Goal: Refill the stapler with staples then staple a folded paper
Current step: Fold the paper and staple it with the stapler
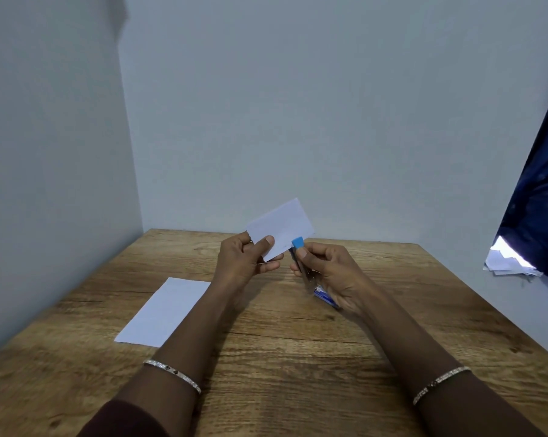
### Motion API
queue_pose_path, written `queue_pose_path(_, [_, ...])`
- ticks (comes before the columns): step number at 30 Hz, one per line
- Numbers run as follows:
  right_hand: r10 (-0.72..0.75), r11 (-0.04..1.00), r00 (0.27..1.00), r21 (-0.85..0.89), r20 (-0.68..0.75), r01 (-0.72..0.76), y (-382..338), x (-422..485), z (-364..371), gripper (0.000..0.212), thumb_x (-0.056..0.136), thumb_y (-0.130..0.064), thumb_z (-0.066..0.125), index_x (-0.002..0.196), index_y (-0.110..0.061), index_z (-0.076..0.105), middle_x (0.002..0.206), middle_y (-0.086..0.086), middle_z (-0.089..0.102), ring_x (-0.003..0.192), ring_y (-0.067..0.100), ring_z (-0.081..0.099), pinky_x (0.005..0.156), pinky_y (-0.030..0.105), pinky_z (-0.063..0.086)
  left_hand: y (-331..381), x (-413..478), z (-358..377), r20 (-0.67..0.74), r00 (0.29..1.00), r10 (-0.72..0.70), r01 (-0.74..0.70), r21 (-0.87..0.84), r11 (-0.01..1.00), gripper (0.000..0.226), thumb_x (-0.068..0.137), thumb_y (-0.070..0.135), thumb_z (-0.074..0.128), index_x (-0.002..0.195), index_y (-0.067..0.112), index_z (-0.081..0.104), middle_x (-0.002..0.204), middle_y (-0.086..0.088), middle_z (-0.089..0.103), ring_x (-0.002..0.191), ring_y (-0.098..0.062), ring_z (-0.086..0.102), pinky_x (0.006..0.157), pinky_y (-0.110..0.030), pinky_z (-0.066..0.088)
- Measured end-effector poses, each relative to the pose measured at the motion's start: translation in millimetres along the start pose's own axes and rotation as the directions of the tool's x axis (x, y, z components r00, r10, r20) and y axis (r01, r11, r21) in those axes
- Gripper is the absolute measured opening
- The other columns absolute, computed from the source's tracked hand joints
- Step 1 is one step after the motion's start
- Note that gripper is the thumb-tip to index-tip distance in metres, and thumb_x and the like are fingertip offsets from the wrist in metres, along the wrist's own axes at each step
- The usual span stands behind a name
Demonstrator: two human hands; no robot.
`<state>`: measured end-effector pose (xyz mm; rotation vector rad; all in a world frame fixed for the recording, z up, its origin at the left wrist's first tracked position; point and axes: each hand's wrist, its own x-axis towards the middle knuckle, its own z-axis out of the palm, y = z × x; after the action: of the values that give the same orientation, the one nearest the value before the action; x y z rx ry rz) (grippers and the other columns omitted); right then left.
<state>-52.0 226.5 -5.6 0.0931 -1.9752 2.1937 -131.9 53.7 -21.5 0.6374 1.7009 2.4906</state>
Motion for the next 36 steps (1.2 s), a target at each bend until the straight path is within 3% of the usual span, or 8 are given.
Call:
queue_pose_path(5, [0.009,1.000,1.000,0.003,0.015,-0.010,0.1,0.7,0.9,0.018,0.095,-0.014,0.066,0.105,-0.003,0.076,0.083,0.010,0.073,0.077,0.015,0.070,0.073,0.023,0.056,1.4,1.3,0.7,0.010,0.997,0.080,-0.080,0.137,0.987,0.025,0.094,0.015,0.070,0.117,0.004,0.070,0.059,0.007,0.069,0.086,-0.031,0.078,0.070,-0.035,0.065])
queue_pose_path(8, [0.006,1.000,1.000,-0.001,0.011,-0.006,0.9,1.1,1.3,0.016,0.094,-0.015,0.067,0.101,-0.004,0.077,0.083,0.012,0.072,0.077,0.016,0.069,0.077,0.026,0.056,2.7,0.2,3.6,0.017,0.994,0.108,-0.109,0.184,0.977,0.024,0.096,0.014,0.068,0.119,0.006,0.068,0.049,0.014,0.061,0.086,-0.030,0.078,0.073,-0.038,0.065])
queue_pose_path(15, [0.023,1.000,1.000,0.014,-0.004,-0.023,1.5,0.3,3.0,0.014,0.095,-0.013,0.066,0.098,-0.004,0.076,0.080,0.009,0.074,0.075,0.014,0.072,0.067,0.022,0.057,2.8,-0.4,3.7,0.026,0.994,0.110,-0.113,0.204,0.972,0.026,0.095,0.015,0.068,0.120,0.008,0.069,0.057,0.010,0.069,0.086,-0.029,0.079,0.073,-0.039,0.065])
queue_pose_path(22, [0.041,0.998,0.999,0.038,-0.022,-0.040,0.5,-1.4,5.4,0.018,0.096,-0.010,0.064,0.104,0.003,0.073,0.080,0.011,0.073,0.068,0.012,0.071,0.057,0.017,0.053,4.0,-1.3,3.6,0.015,0.995,0.099,-0.100,0.229,0.968,0.029,0.095,0.013,0.068,0.123,0.004,0.068,0.085,-0.008,0.080,0.085,-0.028,0.079,0.071,-0.038,0.065])
queue_pose_path(27, [0.033,0.999,0.999,0.025,-0.039,-0.032,1.8,-0.2,6.3,0.016,0.096,-0.010,0.064,0.101,0.001,0.074,0.079,0.011,0.072,0.068,0.012,0.070,0.060,0.018,0.054,5.1,-2.1,3.3,0.042,0.993,0.108,-0.115,0.237,0.965,0.024,0.096,0.012,0.067,0.119,0.008,0.068,0.065,0.006,0.075,0.084,-0.026,0.079,0.071,-0.035,0.065])
queue_pose_path(32, [0.010,0.998,0.994,-0.066,-0.108,-0.017,0.7,1.4,9.4,0.015,0.096,-0.015,0.066,0.088,-0.007,0.076,0.070,0.008,0.070,0.068,0.014,0.065,0.053,0.021,0.047,5.2,-2.6,5.3,0.055,0.991,0.123,-0.133,0.234,0.963,0.022,0.096,0.014,0.067,0.117,0.007,0.068,0.057,0.009,0.070,0.082,-0.026,0.079,0.072,-0.037,0.065])
queue_pose_path(36, [-0.010,0.997,0.985,-0.075,-0.170,-0.002,1.9,4.4,13.1,0.013,0.095,-0.009,0.067,0.086,-0.004,0.076,0.068,0.007,0.068,0.068,0.016,0.064,0.053,0.019,0.051,2.2,-2.7,5.5,0.057,0.989,0.134,-0.144,0.249,0.958,0.025,0.096,0.014,0.067,0.120,0.005,0.068,0.052,0.008,0.059,0.079,-0.024,0.079,0.070,-0.035,0.065])
